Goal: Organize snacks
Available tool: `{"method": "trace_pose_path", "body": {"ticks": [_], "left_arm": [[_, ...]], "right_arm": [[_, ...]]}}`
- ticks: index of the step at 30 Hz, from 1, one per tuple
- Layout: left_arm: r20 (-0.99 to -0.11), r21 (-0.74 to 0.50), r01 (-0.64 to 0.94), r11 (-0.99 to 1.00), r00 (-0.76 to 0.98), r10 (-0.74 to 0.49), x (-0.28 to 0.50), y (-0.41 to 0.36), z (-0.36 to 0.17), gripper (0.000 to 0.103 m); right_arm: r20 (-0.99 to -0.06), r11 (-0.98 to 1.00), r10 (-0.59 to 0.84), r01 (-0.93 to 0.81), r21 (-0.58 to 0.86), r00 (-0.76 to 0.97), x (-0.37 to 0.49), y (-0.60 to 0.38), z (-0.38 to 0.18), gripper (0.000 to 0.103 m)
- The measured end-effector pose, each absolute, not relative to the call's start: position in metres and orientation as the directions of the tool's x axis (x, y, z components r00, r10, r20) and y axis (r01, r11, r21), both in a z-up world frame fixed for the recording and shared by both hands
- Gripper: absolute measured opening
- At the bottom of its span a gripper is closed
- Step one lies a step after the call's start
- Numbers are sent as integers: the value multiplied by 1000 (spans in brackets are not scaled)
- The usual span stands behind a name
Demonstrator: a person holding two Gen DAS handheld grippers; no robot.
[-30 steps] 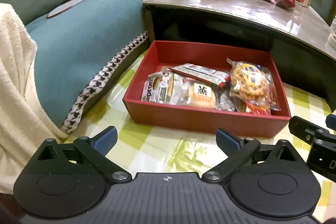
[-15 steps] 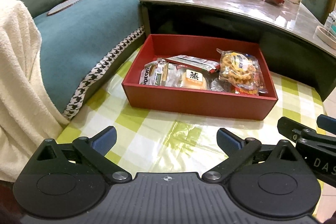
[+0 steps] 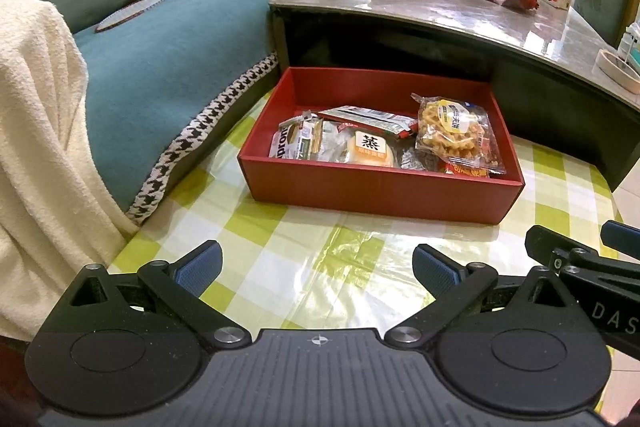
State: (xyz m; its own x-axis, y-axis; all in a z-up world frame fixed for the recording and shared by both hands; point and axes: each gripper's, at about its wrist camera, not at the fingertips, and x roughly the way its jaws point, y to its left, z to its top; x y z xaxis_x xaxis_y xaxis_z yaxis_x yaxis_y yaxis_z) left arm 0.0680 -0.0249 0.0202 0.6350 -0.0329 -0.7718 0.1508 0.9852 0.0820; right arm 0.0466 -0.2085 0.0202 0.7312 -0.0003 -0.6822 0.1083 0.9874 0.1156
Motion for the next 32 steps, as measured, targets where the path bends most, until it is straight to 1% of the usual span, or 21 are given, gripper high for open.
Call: {"method": "trace_pose_path", "body": {"ticks": [32], "left_arm": [[-766, 101, 150, 984, 643, -20, 63, -28, 20, 102]], "right_arm": [[-686, 987, 2, 108, 118, 728, 37, -206, 20, 84]]}}
